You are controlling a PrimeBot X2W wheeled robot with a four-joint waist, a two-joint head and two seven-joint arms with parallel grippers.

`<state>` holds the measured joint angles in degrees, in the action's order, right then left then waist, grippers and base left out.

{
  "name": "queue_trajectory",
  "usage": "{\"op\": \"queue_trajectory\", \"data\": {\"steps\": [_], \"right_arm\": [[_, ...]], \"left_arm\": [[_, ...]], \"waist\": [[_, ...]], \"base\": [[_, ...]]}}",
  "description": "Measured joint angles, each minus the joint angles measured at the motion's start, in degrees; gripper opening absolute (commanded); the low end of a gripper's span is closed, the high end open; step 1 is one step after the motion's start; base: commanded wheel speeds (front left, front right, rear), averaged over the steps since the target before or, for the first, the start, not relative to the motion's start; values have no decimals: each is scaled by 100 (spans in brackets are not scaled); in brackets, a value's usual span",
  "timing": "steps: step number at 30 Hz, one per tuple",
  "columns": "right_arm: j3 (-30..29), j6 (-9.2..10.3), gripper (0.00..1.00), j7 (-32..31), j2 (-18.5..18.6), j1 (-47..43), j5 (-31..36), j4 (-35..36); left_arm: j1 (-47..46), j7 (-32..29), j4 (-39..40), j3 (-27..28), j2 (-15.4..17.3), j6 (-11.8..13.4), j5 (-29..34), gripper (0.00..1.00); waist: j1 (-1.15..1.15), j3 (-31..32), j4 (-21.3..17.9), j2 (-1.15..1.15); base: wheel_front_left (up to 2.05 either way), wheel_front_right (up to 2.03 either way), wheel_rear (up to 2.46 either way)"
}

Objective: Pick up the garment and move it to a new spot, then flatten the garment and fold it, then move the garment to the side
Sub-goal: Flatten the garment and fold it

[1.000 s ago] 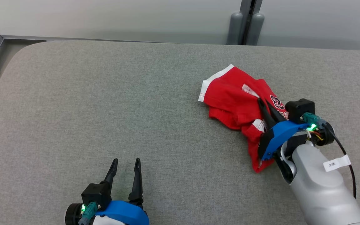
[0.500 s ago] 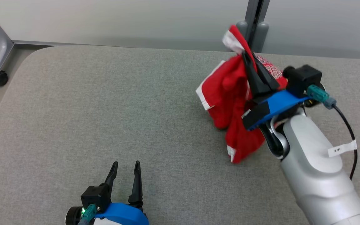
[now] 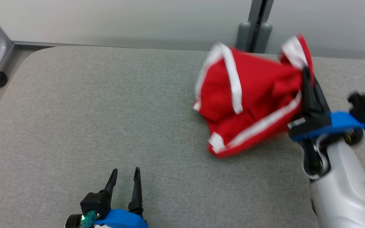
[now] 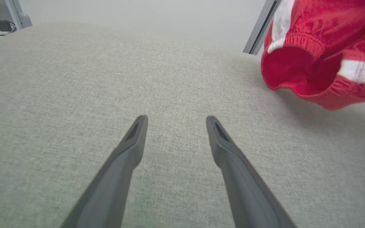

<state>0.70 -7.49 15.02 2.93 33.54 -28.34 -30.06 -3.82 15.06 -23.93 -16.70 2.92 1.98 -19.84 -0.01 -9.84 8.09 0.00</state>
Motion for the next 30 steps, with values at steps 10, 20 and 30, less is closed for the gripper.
{"op": "queue_trajectory", "data": {"steps": [10,20,30], "right_arm": [[-1390,1,100,1,178,-840,1545,-695],[671,0,100,1,169,-1092,2102,154],[1596,0,100,2,364,-1326,1880,53]], "left_arm": [[-166,0,-12,38,-2,-9,41,100],[-279,-1,-13,-81,-2,-27,23,100],[-239,0,63,-116,-2,-57,81,100]], "waist": [[0,-213,-401,0],[0,-171,-376,0],[0,-82,-365,0]], "base": [[0,0,0],[0,0,0],[0,0,0]]}}
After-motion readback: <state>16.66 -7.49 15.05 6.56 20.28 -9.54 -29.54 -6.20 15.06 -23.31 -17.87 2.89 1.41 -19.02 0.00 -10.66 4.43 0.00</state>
